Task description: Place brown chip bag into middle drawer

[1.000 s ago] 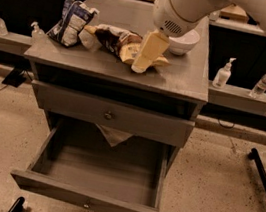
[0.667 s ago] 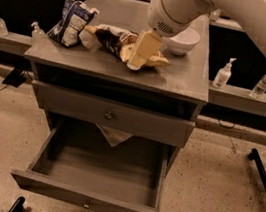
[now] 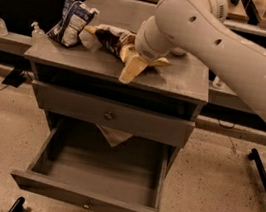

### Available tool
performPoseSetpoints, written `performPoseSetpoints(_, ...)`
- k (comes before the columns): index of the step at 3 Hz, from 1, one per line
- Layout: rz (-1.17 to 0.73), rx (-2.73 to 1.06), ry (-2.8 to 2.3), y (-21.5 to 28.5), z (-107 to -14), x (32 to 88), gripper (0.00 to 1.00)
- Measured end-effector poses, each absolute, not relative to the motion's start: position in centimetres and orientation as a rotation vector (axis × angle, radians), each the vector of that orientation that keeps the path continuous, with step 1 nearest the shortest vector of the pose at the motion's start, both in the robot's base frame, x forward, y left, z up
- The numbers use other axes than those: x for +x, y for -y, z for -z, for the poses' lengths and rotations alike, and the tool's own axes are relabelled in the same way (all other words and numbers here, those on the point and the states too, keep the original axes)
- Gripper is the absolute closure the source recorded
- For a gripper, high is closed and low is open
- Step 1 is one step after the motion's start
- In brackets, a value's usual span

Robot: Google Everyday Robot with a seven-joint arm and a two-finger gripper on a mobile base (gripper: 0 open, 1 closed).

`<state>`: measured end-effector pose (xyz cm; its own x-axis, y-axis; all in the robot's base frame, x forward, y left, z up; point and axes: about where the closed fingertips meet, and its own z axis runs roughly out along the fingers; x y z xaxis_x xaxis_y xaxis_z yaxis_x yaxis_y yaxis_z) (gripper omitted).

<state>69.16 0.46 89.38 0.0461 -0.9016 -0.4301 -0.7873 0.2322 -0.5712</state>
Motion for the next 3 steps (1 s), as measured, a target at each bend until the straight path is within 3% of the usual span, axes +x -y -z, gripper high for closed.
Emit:
performPoseSetpoints(1, 0.141, -1.53, -1.739, -1.6, -86.3, 70.2, 0.16)
performPoseSetpoints(3, -0.023, -1.448, -1.592, -3.5, -85.7, 71.1, 0.73)
